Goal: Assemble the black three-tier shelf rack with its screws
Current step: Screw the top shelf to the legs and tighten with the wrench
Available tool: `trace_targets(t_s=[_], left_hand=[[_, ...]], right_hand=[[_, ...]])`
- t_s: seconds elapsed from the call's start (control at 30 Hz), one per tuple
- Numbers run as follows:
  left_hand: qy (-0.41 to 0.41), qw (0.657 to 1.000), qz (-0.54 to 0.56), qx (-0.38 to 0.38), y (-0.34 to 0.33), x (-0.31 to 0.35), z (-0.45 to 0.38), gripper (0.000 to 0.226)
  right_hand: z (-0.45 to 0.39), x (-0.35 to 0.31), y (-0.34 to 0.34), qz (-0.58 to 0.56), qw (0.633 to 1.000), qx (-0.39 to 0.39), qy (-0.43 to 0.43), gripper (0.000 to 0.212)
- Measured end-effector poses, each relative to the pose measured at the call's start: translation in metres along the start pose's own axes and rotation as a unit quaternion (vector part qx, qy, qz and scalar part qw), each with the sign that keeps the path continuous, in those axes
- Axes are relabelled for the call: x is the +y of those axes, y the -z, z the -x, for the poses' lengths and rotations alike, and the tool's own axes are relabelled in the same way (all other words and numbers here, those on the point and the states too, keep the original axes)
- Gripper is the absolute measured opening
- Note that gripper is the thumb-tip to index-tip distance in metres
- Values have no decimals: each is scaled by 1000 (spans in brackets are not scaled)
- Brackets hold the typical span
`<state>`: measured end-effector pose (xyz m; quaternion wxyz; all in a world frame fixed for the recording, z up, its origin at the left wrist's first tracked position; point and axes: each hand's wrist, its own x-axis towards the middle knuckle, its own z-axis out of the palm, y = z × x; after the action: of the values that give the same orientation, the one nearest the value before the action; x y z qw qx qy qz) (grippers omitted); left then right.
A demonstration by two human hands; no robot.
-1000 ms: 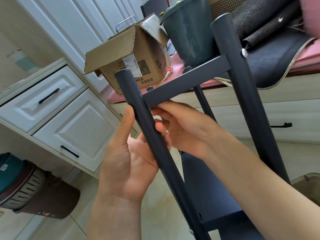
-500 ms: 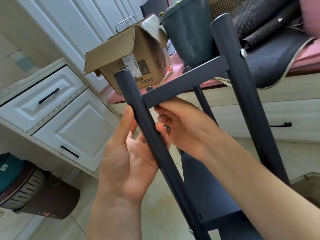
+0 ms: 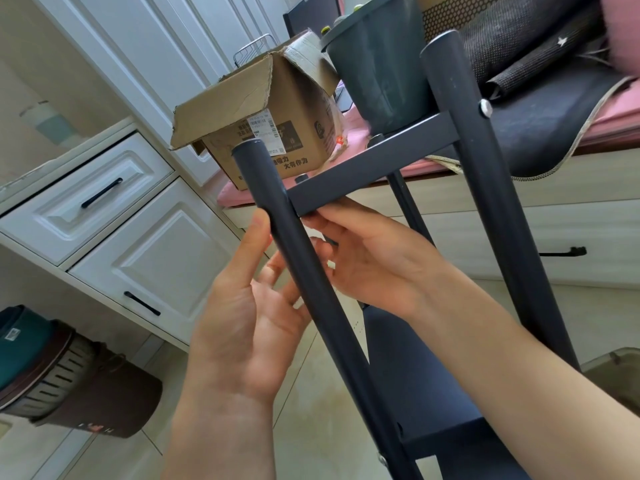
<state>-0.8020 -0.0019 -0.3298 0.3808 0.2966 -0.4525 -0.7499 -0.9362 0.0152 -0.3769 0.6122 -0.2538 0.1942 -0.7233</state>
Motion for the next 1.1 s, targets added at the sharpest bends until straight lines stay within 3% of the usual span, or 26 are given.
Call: trace_targets(t_s=[0.1,0.17,0.3,0.37,0.47,0.63,0.7,0.87,0.97,1.1], left_hand=[[-106,985,-106,83,-3,0,0,29],[-207,954,-162,141,-4,-2,-1,19],[-392,836,-322,210,-9,-9,3,12],[-429,785,-386,226,-13,-13,7,11],[-454,734,-434,258,-18,-18,13,6],[-447,653,-542,282,-31,-31,19,40],[-432,650,-555,289,-36,-38,16,51],[-418,700,-501,290,-40,-46,1,48],[-441,694,-496,279,-38,-51,-3,50],[-471,685,-485,272,-36,-50,-8,49]], right_hand=[[-2,0,1,9,1000,10,2,31],[-3,0,0,15,1000,19,4,33],[-3,0,0,36,999,27,4,29],[-3,-1,1,56,998,34,9,20],[-2,-1,0,63,997,38,11,9],[-4,-1,1,52,998,26,15,13],[-6,-1,1,46,998,27,18,15],[-7,0,0,30,999,20,12,15],[-5,0,1,36,999,16,17,5],[-6,0,1,60,997,22,30,11]])
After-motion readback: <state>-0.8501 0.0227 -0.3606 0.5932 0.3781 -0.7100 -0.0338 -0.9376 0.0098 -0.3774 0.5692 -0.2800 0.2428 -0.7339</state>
